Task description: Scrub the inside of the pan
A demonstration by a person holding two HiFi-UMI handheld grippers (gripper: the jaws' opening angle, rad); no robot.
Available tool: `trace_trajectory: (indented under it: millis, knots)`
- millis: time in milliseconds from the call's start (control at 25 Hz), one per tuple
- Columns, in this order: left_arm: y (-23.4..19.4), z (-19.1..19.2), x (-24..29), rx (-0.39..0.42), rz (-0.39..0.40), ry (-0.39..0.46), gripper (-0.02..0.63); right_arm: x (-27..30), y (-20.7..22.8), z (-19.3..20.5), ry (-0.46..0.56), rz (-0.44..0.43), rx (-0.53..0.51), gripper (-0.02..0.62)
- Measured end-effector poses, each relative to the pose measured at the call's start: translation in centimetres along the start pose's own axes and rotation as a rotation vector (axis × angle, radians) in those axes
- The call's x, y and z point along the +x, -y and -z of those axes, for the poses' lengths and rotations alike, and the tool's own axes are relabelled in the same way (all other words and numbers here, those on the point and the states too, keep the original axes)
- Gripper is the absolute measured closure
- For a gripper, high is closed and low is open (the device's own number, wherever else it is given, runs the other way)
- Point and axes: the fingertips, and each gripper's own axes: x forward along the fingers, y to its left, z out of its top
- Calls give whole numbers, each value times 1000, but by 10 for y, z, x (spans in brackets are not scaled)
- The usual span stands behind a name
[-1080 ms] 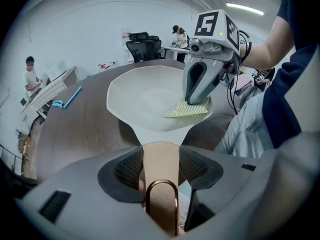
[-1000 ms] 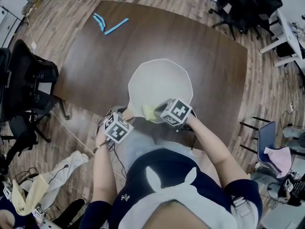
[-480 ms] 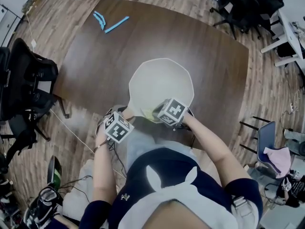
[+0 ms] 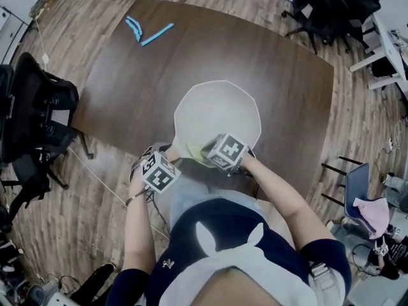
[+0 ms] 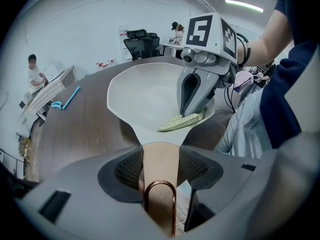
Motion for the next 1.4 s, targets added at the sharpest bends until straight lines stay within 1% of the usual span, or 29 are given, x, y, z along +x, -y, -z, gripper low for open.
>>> trace_trajectory:
  millis: [800, 920, 1400]
  knots:
    - [-1, 0, 0, 25, 4, 10, 382, 13, 6, -36, 119, 43, 4, 589]
    - [-1, 1, 0, 29, 5, 8, 382, 14, 9, -40, 126, 59, 1, 589]
    - [-2, -1, 0, 44, 10, 0, 381, 16, 17, -56, 161, 63, -13, 588]
